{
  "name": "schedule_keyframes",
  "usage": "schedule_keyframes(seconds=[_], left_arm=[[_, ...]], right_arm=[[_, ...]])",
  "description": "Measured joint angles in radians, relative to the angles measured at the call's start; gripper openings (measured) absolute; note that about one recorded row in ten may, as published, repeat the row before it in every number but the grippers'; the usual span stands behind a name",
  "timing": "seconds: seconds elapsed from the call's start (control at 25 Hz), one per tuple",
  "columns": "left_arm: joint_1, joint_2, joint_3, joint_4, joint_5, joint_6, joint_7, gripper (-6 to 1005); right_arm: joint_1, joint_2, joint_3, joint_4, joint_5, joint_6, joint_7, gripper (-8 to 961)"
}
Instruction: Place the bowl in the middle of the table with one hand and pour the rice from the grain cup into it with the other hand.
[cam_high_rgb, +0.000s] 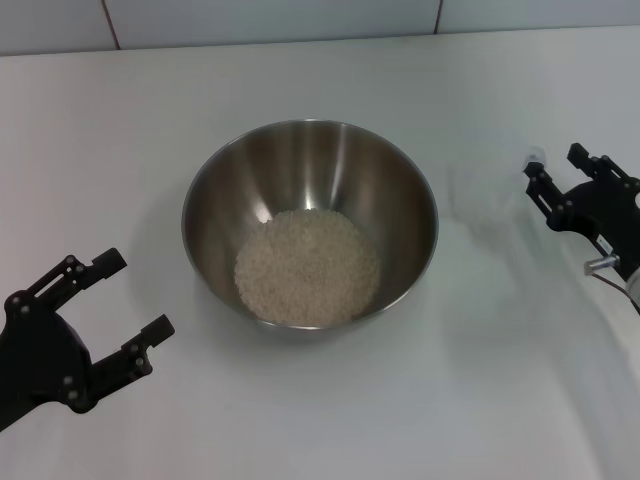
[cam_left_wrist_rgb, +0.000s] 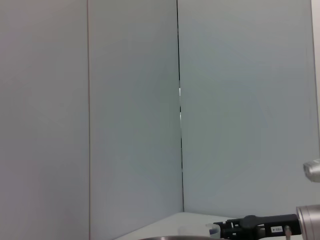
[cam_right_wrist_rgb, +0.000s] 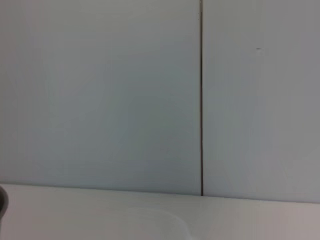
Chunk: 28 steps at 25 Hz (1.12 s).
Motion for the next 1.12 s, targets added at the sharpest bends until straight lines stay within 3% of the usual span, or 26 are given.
schedule_keyframes(seconds=[0.8,1.12], left_arm=[[-0.003,-0.002,0.0,0.0,0.0,0.002,-0.001,805],[0.0,-0.001,0.0,0.0,0.0,0.004,-0.001,805]], right_arm=[[-0.048,-0.003,-0.035,-0.067,-0.037,-0.12,0.114,575],[-0.111,-0.003,-0.037,-0.153,-0.042,-0.373,0.231,575]])
